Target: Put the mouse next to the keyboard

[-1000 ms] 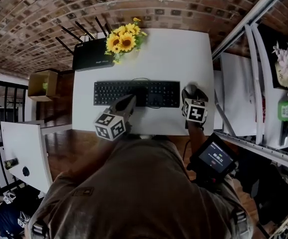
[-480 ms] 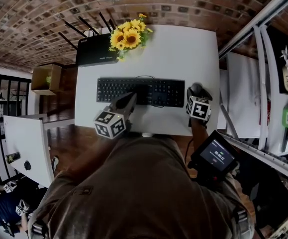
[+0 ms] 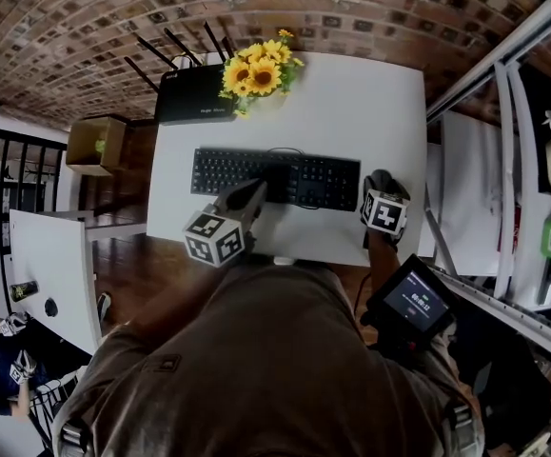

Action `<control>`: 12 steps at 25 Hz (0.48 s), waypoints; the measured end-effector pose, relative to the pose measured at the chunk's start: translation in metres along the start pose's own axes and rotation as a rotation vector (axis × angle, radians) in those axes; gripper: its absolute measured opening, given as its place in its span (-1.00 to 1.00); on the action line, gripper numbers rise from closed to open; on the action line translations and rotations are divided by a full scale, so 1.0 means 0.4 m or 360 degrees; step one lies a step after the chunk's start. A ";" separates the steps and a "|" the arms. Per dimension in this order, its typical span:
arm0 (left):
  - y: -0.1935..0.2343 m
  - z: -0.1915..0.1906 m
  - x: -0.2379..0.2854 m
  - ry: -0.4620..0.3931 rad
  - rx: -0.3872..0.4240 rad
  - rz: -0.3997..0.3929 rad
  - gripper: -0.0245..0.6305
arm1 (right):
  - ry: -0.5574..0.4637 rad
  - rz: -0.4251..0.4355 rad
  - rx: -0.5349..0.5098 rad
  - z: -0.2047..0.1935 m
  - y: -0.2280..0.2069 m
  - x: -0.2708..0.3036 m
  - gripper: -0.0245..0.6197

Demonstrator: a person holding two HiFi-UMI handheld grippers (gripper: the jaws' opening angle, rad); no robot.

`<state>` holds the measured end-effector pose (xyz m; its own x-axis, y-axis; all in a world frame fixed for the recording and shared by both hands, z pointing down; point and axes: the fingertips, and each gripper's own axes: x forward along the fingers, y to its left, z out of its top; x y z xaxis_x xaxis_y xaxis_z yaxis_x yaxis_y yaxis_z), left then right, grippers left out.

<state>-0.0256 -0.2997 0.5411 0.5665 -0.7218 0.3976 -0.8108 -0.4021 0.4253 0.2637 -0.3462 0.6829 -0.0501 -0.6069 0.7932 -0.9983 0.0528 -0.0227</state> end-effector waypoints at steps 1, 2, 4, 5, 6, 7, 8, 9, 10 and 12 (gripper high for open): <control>0.001 -0.001 -0.002 -0.0003 -0.0002 0.0006 -0.92 | 0.0000 0.0000 0.0000 0.000 0.000 0.001 0.03; 0.003 -0.002 -0.004 -0.0006 -0.0005 0.0013 -0.92 | 0.0000 0.0001 0.0000 -0.001 0.000 0.002 0.03; 0.004 -0.005 -0.006 -0.0011 -0.0011 0.0024 -0.92 | 0.0000 0.0008 -0.0004 -0.002 0.000 0.003 0.03; 0.004 -0.007 -0.008 -0.0014 -0.0014 0.0028 -0.92 | 0.0000 0.0012 -0.0009 -0.002 0.000 0.004 0.04; 0.003 -0.008 -0.010 -0.0019 -0.0017 0.0033 -0.92 | 0.0000 0.0015 -0.0016 -0.002 0.001 0.004 0.04; 0.002 -0.009 -0.012 -0.0024 -0.0020 0.0037 -0.92 | 0.0000 0.0017 -0.0026 -0.002 0.002 0.005 0.05; 0.000 -0.010 -0.015 -0.0029 -0.0022 0.0043 -0.92 | -0.0001 0.0018 -0.0039 -0.002 0.002 0.005 0.05; -0.002 -0.010 -0.019 -0.0034 -0.0025 0.0049 -0.92 | -0.0003 0.0020 -0.0055 -0.002 0.002 0.004 0.09; -0.003 -0.011 -0.023 -0.0039 -0.0027 0.0058 -0.92 | -0.0009 0.0023 -0.0070 -0.001 0.002 0.003 0.17; -0.004 -0.015 -0.034 -0.0049 -0.0035 0.0083 -0.92 | -0.0031 0.0033 -0.0100 0.003 0.004 -0.003 0.20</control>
<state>-0.0310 -0.2860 0.5400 0.5185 -0.7586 0.3945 -0.8355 -0.3514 0.4224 0.2620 -0.3465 0.6811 -0.0720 -0.6203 0.7811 -0.9934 0.1147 -0.0005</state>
